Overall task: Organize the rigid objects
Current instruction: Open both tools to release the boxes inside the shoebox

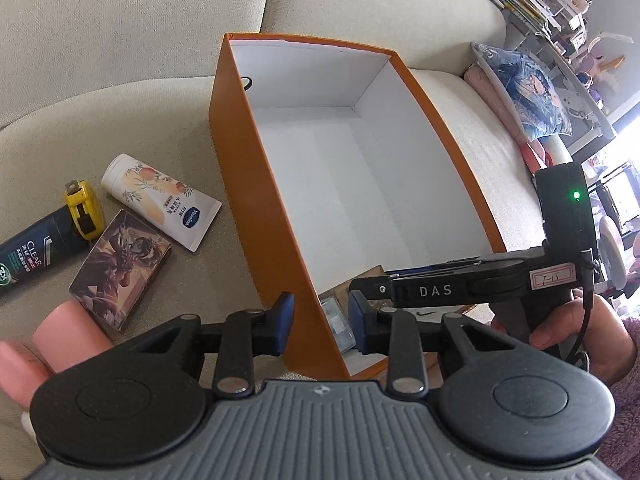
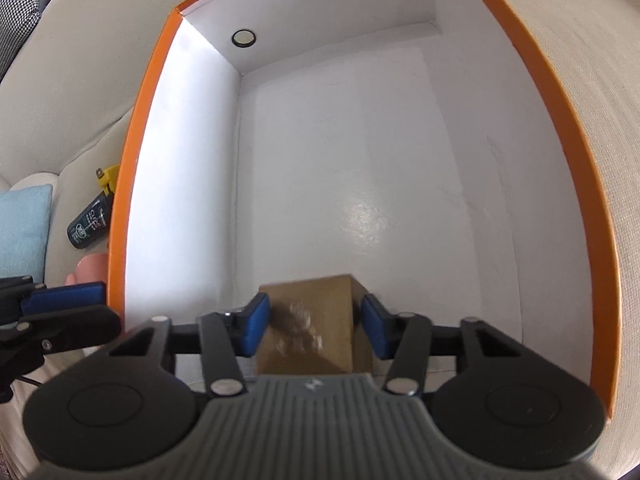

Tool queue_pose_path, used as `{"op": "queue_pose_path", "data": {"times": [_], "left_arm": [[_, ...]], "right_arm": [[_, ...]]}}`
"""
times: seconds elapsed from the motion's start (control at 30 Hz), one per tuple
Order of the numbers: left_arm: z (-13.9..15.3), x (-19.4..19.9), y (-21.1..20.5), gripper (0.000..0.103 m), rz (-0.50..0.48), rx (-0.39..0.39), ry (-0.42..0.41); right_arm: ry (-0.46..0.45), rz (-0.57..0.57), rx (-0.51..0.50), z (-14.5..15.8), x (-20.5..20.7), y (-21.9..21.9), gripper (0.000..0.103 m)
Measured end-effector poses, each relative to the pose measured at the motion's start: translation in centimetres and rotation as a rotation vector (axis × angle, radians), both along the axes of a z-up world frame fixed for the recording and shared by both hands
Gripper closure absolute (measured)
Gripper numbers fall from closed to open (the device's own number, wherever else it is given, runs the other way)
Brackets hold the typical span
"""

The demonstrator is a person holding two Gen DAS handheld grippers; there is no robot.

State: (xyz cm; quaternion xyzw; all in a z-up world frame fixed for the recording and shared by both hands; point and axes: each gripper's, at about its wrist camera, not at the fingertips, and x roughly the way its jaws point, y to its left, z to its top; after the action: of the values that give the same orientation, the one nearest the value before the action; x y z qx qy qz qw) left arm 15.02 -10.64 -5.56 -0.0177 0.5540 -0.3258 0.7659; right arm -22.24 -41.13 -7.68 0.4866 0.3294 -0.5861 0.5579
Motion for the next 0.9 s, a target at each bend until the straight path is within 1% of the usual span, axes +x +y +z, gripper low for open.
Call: {"op": "queue_pose_path", "data": {"times": [0.13, 0.17, 0.23, 0.37, 0.43, 0.47, 0.53, 0.7, 0.77, 0.83, 0.87, 0.9], "left_arm": [[-0.2, 0.0, 0.0, 0.068, -0.002, -0.009, 0.001], [-0.2, 0.0, -0.1, 0.068, -0.003, -0.01, 0.001], [-0.2, 0.0, -0.1, 0.068, -0.004, -0.006, -0.002], [0.5, -0.1, 0.7, 0.068, 0.009, -0.006, -0.019], [1.4, -0.3, 1.7, 0.068, 0.026, -0.012, -0.04], [2.0, -0.4, 2.3, 0.068, 0.033, -0.014, -0.054], [3.0, -0.9, 3.7, 0.068, 0.054, -0.011, -0.078], [4.7, -3.0, 6.5, 0.068, 0.064, 0.03, -0.149], [4.8, -4.0, 7.5, 0.068, 0.069, 0.057, -0.164], [4.4, -4.9, 8.3, 0.068, 0.076, 0.097, -0.168], [4.0, -5.3, 8.7, 0.068, 0.067, 0.11, -0.168], [3.6, -5.7, 9.0, 0.068, 0.057, 0.119, -0.163]], "right_arm": [[0.008, 0.011, 0.007, 0.0, 0.4, -0.3, 0.058], [0.01, 0.018, 0.008, -0.1, 0.0, 0.9, 0.058], [0.012, 0.019, 0.011, -0.1, 0.1, 0.7, 0.058], [0.019, 0.01, -0.004, 0.0, 0.1, 0.6, 0.058], [0.068, -0.003, -0.054, 0.7, 0.3, 0.9, 0.058], [0.087, -0.006, -0.101, 1.5, 0.5, 1.2, 0.058], [0.093, 0.003, -0.199, 3.1, 1.0, 2.2, 0.058], [0.051, 0.037, -0.385, 7.1, 4.1, 5.3, 0.057], [0.031, 0.063, -0.451, 8.3, 6.0, 7.8, 0.056], [0.01, 0.107, -0.481, 9.1, 8.2, 9.2, 0.056], [-0.001, 0.125, -0.486, 9.0, 10.0, 9.5, 0.056], [-0.013, 0.141, -0.484, 9.1, 10.9, 10.0, 0.056]]}}
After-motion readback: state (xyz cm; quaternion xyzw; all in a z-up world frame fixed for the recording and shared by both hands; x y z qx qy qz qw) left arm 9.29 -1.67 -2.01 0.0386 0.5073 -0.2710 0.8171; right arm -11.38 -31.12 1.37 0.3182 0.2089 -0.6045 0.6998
